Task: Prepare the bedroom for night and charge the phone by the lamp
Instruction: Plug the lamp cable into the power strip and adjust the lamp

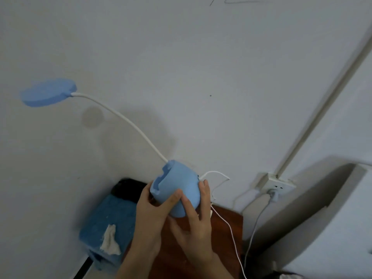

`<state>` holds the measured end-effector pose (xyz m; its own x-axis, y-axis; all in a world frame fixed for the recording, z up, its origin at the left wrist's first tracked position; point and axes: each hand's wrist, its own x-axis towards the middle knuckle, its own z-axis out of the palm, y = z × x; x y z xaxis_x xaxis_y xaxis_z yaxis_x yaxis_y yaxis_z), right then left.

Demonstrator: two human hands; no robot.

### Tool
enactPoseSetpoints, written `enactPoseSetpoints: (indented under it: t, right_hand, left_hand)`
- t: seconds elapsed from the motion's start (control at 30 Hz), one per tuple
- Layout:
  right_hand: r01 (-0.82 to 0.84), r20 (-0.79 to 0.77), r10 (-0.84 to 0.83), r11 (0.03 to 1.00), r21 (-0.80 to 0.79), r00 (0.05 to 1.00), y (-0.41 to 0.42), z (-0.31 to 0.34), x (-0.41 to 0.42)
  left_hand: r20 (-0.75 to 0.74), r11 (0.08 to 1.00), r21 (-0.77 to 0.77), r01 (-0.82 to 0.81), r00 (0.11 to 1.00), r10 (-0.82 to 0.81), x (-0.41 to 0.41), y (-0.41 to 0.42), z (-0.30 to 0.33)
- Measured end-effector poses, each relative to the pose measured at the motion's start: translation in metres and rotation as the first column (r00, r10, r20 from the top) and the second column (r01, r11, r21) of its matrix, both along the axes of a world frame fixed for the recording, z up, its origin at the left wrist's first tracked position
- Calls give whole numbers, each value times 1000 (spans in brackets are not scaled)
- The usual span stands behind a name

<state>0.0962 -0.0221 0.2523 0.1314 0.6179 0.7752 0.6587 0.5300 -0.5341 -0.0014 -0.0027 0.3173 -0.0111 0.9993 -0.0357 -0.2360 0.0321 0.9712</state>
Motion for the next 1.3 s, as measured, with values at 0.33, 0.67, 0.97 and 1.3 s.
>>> enactPoseSetpoints:
  t: [0.33, 0.67, 0.97, 1.3]
  right_hand:
    - [-123, -557, 10, 979, -165, 830, -32, 81, 67]
    - [-751, -695, 322, 443, -490, 643, -12, 101, 67]
    - [-734, -642, 363, 421, -534, 675, -17, 107, 72]
    - [-722, -618, 375, 405, -561, 691, -16, 110, 79]
  left_hand:
    - [-28, 944, 48, 326, 945, -325, -55, 21, 6]
    - [-163, 864, 162, 477, 876, -453, -60, 15, 28]
    - [-160, 854, 153, 497, 866, -474, -67, 6, 25]
    - [-179, 855, 164, 492, 867, -464, -62, -1, 25]
